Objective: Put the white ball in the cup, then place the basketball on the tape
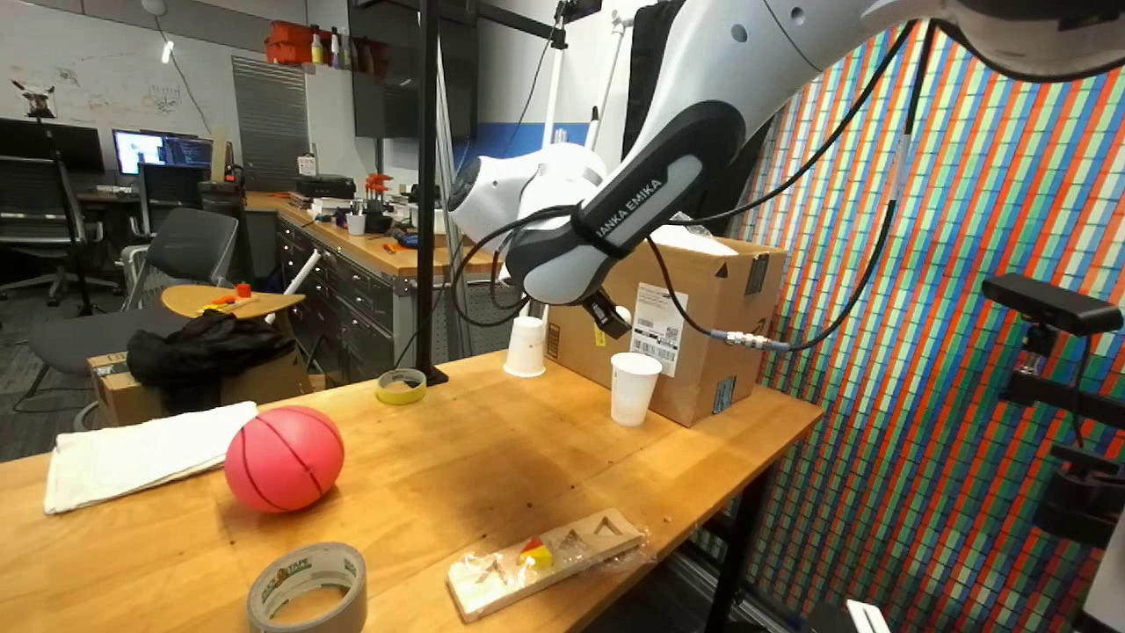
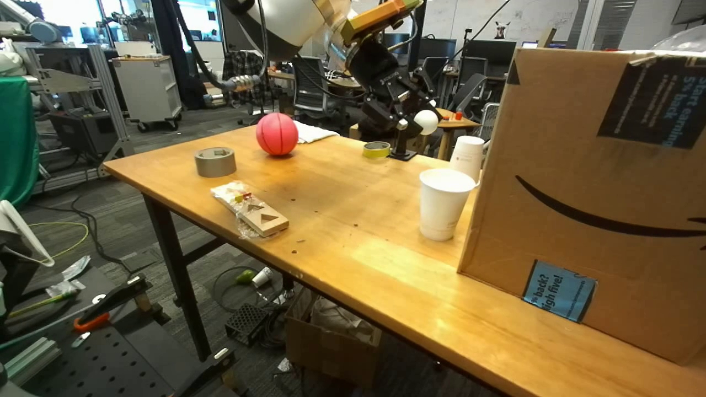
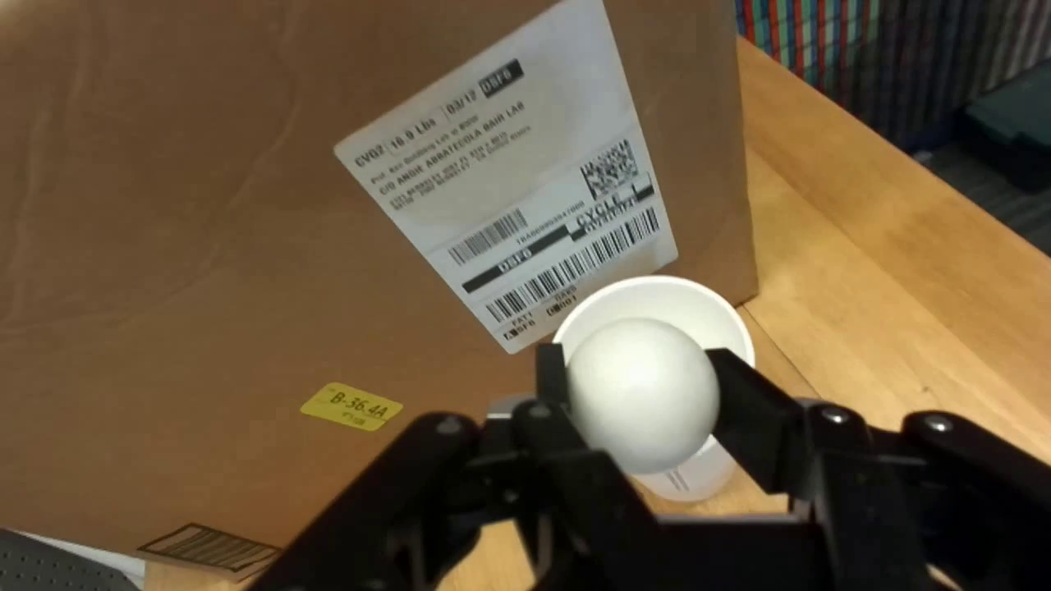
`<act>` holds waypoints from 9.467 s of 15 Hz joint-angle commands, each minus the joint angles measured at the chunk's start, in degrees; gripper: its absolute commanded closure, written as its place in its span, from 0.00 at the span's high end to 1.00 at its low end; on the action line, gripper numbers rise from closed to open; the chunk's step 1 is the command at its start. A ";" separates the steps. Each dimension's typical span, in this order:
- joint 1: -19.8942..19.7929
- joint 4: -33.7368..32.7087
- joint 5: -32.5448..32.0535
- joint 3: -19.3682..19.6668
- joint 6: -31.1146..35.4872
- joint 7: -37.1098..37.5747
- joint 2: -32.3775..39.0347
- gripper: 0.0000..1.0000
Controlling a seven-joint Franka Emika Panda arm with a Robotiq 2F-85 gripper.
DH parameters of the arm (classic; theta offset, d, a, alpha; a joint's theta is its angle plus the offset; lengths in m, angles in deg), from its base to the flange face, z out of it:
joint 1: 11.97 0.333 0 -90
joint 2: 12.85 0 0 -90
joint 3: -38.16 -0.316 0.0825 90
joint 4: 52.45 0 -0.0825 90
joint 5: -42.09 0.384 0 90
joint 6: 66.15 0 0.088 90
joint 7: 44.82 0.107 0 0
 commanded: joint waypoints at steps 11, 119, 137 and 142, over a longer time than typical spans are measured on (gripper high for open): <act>-2.30 6.80 -9.67 0.03 -1.46 -1.98 -2.00 0.71; 5.01 -10.44 63.80 -17.16 -13.13 -10.06 -3.22 0.05; 15.21 -2.32 56.90 -18.33 2.22 -6.22 -7.93 0.05; 15.06 -3.45 53.45 -17.68 4.04 -5.49 -5.97 0.05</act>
